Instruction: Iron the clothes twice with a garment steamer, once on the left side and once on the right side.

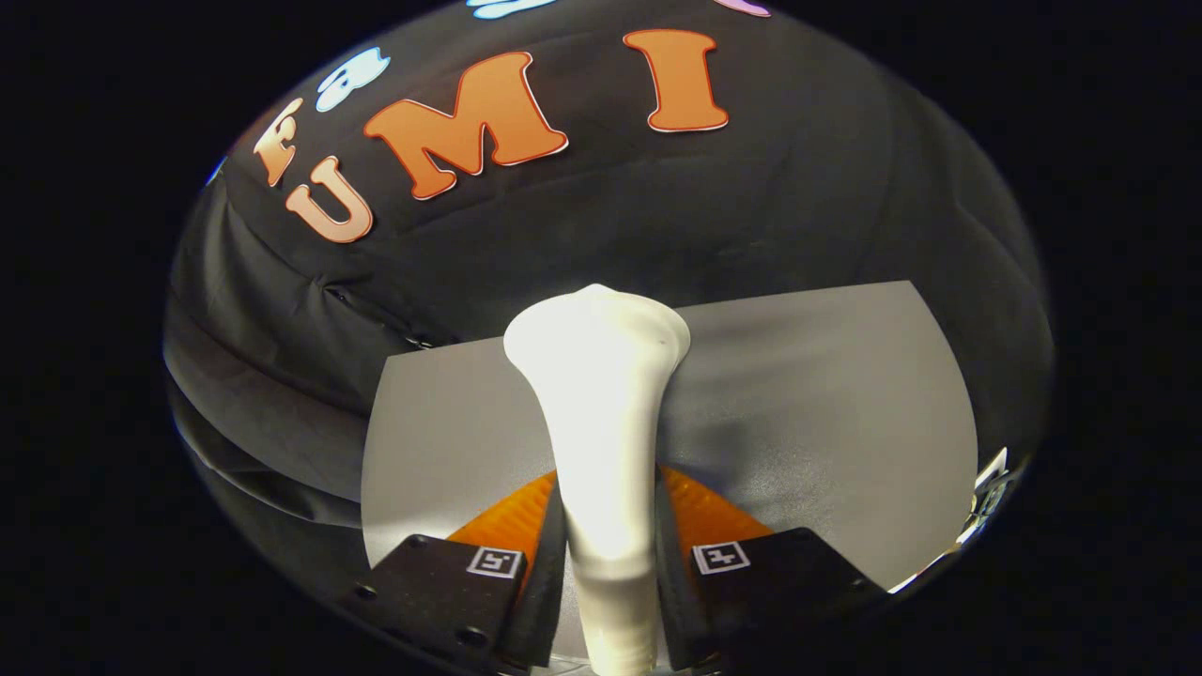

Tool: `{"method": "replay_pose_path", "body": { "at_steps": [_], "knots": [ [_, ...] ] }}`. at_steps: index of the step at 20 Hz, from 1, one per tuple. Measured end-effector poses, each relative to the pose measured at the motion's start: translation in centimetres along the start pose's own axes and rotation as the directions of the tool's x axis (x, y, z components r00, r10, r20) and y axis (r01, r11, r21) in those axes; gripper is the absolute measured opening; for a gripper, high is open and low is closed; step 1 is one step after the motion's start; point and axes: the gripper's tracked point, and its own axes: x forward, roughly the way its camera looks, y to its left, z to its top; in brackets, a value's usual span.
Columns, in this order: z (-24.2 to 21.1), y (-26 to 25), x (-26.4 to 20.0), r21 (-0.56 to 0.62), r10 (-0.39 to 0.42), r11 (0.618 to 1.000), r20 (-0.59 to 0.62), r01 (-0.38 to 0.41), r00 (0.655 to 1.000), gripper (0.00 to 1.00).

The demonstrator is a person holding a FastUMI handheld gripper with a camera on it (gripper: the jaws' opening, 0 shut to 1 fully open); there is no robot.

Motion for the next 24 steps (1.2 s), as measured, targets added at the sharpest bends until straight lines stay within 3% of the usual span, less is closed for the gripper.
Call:
{"method": "replay_pose_path", "body": {
  "at_steps": [2, 6, 12, 15, 16, 20, 24],
  "knots": [
    [0.4, -0.2, -0.5, -0.003, -0.033, 0.999, 0.020, 0.033, 0.999, 0.48],
    [1.4, -0.3, -1.9, 0.016, -0.067, 0.998, 0.101, 0.065, 0.993, 0.41],
    [0.9, 0.5, -7.0, 0.042, -0.072, 0.997, 0.229, 0.064, 0.971, 0.41],
    [0.3, 0.9, -9.8, 0.076, -0.091, 0.995, 0.307, 0.071, 0.947, 0.40],
    [-0.1, 1.1, -10.9, 0.102, -0.094, 0.993, 0.333, 0.063, 0.938, 0.33],
    [-2.6, 3.1, -14.5, 0.141, -0.085, 0.990, 0.422, 0.027, 0.903, 0.33],
    [-5.2, 6.2, -20.0, 0.139, -0.092, 0.990, 0.540, 0.018, 0.837, 0.33]
  ]
}}
